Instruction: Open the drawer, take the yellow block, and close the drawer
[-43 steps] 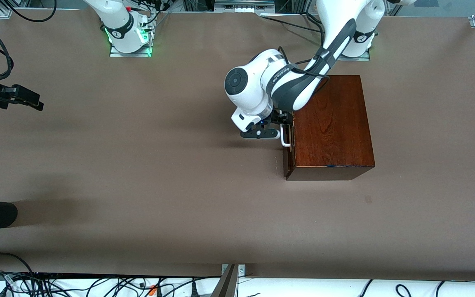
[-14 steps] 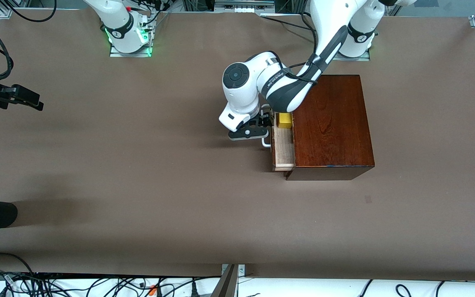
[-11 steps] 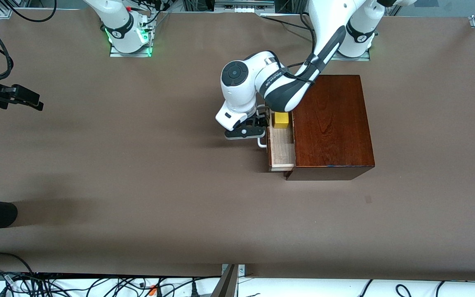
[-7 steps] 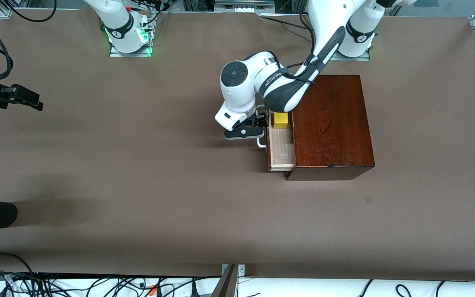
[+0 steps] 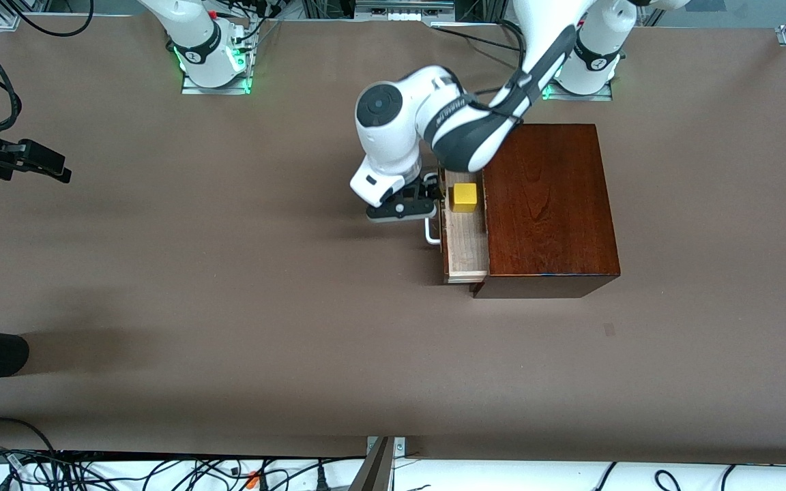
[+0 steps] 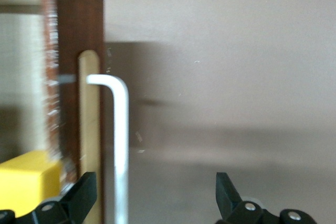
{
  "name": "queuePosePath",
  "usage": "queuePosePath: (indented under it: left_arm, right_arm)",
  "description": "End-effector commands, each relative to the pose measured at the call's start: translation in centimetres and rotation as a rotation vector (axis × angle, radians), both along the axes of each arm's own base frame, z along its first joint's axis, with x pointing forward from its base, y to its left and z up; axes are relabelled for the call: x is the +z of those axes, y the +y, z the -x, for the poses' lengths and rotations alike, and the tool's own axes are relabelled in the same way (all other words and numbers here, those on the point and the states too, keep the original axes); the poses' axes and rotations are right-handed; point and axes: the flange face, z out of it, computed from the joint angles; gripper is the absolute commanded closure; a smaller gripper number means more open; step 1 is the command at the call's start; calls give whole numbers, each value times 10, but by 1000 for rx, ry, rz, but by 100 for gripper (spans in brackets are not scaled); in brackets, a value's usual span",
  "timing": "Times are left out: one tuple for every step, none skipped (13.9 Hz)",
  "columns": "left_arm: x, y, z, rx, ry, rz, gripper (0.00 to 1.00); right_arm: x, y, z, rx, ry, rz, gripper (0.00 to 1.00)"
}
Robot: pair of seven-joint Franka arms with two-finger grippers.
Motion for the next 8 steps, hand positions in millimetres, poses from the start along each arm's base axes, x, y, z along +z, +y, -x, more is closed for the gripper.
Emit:
queuePosePath:
  left_arm:
    - [64,13,5,-29,-34,12,0]
    - [85,27,1,-28,-32,13,0]
    - [100,45,-5,-23,-2,9,0]
    - [122,64,-10,-25,10,15,0]
    - [144,90,-20,-29,25,28,0]
    - [163,117,-28,-36,48,49,0]
    - [182,152,-39,-33,78,77,0]
    - [197,187,-49,-29,103,107,0]
  right_arm:
    - [11,-2,6,0,-11,-11,0]
    - [10,-2,6,0,-9,-11,0]
    - [11,-2,6,0,-11,-11,0]
    - [11,-2,6,0,-11,-10,0]
    - [10,-2,6,0,-11,-10,0]
    - [10,-2,6,0,-11,-11,0]
    - [10,-1,5,0,-14,-11,0]
    - [10,-1,4,-1,-17,-14,0]
